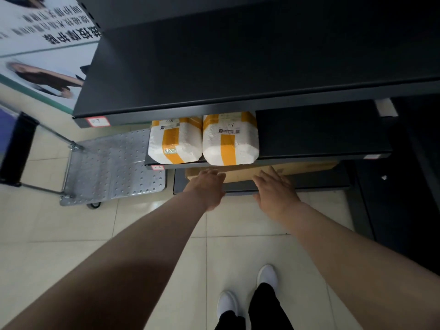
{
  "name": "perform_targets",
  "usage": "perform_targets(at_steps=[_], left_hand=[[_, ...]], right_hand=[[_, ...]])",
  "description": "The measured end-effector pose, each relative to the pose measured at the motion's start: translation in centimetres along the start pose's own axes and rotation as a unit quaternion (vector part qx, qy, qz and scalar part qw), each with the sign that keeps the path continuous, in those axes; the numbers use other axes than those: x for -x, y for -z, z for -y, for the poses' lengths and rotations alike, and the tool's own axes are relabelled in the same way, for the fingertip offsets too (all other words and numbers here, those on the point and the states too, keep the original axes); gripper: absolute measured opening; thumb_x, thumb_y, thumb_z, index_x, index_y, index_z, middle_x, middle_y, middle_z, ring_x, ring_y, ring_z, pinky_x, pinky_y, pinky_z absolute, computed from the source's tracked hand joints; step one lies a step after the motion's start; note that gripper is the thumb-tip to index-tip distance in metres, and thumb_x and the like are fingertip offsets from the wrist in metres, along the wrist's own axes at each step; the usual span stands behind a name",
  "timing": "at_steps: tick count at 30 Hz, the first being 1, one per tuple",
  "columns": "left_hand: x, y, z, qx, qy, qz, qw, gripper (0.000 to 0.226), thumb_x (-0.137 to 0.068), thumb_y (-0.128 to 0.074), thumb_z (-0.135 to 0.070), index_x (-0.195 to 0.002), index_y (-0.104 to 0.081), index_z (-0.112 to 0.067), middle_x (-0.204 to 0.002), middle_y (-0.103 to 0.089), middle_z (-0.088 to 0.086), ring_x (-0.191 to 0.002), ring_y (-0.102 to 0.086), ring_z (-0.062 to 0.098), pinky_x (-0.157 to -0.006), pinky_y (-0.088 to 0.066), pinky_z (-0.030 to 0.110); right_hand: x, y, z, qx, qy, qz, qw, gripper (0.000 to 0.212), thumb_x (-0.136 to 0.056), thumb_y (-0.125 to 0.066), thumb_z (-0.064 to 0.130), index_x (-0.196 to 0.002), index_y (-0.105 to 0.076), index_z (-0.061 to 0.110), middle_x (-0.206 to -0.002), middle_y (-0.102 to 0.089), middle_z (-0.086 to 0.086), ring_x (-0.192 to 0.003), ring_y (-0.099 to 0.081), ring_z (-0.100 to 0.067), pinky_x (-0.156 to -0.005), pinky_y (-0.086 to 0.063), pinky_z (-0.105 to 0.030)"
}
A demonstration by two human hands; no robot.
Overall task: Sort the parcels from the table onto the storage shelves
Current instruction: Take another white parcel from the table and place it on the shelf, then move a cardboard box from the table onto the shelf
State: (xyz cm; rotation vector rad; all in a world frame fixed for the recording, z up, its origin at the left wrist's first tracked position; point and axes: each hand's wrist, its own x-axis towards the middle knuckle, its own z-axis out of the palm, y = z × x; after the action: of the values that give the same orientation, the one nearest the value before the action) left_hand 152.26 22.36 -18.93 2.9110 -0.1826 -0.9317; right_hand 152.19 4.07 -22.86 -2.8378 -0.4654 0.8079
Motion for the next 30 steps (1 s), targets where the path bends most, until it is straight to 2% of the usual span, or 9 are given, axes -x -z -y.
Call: perform_targets(at_steps=[5, 10, 14, 18, 20, 23, 25, 28, 30], left_hand=[[5.1, 0.8, -3.4, -0.078, -0.051, 0.022, 0.995, 0.056, -0.099, -0.050, -0.030, -0.149, -0.029, -0.017, -0.150, -0.039, 0.010, -0.136, -0.034, 0.030, -0.107, -0.038, 0.047], [11.0, 0.2, -7.0, -0.127, -0.136, 0.009, 0.982, 0.051, -0.099, -0.048, -0.030, -0.146, -0.035, -0.014, -0.141, -0.044, 0.012, -0.129, -0.040, 0.030, -0.103, -0.040, 0.042], [16.8, -1.3, -10.6, -0.177, -0.230, 0.002, 0.957, 0.042, -0.099, -0.047, -0.028, -0.138, -0.046, -0.013, -0.134, -0.048, 0.012, -0.123, -0.046, 0.030, -0.099, -0.043, 0.041], [22.8, -3.8, -15.3, -0.222, -0.322, 0.004, 0.920, 0.043, -0.100, -0.046, -0.027, -0.140, -0.044, -0.012, -0.147, -0.037, 0.013, -0.133, -0.035, 0.030, -0.105, -0.039, 0.044], [25.9, -5.1, -18.3, -0.240, -0.359, 0.006, 0.902, 0.044, -0.100, -0.045, -0.028, -0.141, -0.042, -0.013, -0.149, -0.035, 0.013, -0.136, -0.032, 0.030, -0.106, -0.038, 0.044], [30.5, -7.0, -22.6, -0.258, -0.425, 0.000, 0.868, 0.039, -0.098, -0.046, -0.026, -0.133, -0.048, -0.009, -0.138, -0.045, 0.013, -0.128, -0.041, 0.030, -0.099, -0.040, 0.038], [33.7, -8.5, -25.6, -0.274, -0.476, -0.006, 0.835, 0.035, -0.097, -0.047, -0.025, -0.128, -0.051, -0.009, -0.133, -0.048, 0.011, -0.126, -0.043, 0.031, -0.098, -0.041, 0.039], [38.9, -11.1, -30.0, -0.292, -0.532, -0.008, 0.795, 0.043, -0.097, -0.050, -0.031, -0.135, -0.048, -0.012, -0.141, -0.045, 0.009, -0.131, -0.039, 0.029, -0.103, -0.040, 0.045], [42.5, -13.1, -32.7, -0.304, -0.572, -0.005, 0.762, 0.046, -0.097, -0.052, -0.032, -0.138, -0.046, -0.012, -0.142, -0.045, 0.009, -0.130, -0.040, 0.027, -0.103, -0.040, 0.044]], right_hand=[[7.8, 0.4, 0.6, 0.010, -0.015, -0.031, 0.999, 0.049, -0.099, -0.042, 0.038, -0.143, -0.035, 0.019, -0.150, -0.035, -0.005, -0.141, -0.024, -0.025, -0.112, -0.024, -0.045], [17.6, -0.7, 1.2, -0.025, -0.098, -0.029, 0.994, 0.052, -0.101, -0.037, 0.036, -0.148, -0.027, 0.016, -0.156, -0.024, -0.006, -0.145, -0.016, -0.025, -0.114, -0.021, -0.041], [26.9, -2.6, 2.7, -0.050, -0.185, -0.055, 0.980, 0.051, -0.102, -0.036, 0.035, -0.147, -0.028, 0.014, -0.153, -0.029, -0.009, -0.140, -0.026, -0.027, -0.110, -0.028, -0.042], [36.4, -5.6, 4.3, -0.084, -0.272, -0.081, 0.955, 0.047, -0.101, -0.038, 0.035, -0.144, -0.032, 0.016, -0.147, -0.036, -0.008, -0.135, -0.032, -0.027, -0.105, -0.031, -0.041], [41.4, -7.4, 4.7, -0.097, -0.325, -0.094, 0.936, 0.047, -0.101, -0.038, 0.036, -0.144, -0.033, 0.017, -0.147, -0.036, -0.009, -0.134, -0.034, -0.027, -0.104, -0.032, -0.042], [49.0, -10.2, 5.3, -0.121, -0.413, -0.106, 0.896, 0.049, -0.101, -0.038, 0.038, -0.145, -0.031, 0.017, -0.148, -0.035, -0.009, -0.134, -0.034, -0.029, -0.104, -0.034, -0.043], [54.2, -12.1, 5.8, -0.145, -0.468, -0.116, 0.864, 0.051, -0.101, -0.039, 0.039, -0.146, -0.031, 0.017, -0.147, -0.037, -0.009, -0.133, -0.035, -0.029, -0.103, -0.035, -0.043], [61.5, -14.9, 7.0, -0.175, -0.539, -0.130, 0.814, 0.051, -0.100, -0.039, 0.040, -0.145, -0.031, 0.017, -0.145, -0.038, -0.009, -0.132, -0.037, -0.029, -0.102, -0.038, -0.044], [65.8, -16.9, 8.2, -0.190, -0.578, -0.144, 0.780, 0.049, -0.100, -0.040, 0.040, -0.143, -0.034, 0.016, -0.143, -0.040, -0.009, -0.130, -0.039, -0.029, -0.101, -0.039, -0.045]])
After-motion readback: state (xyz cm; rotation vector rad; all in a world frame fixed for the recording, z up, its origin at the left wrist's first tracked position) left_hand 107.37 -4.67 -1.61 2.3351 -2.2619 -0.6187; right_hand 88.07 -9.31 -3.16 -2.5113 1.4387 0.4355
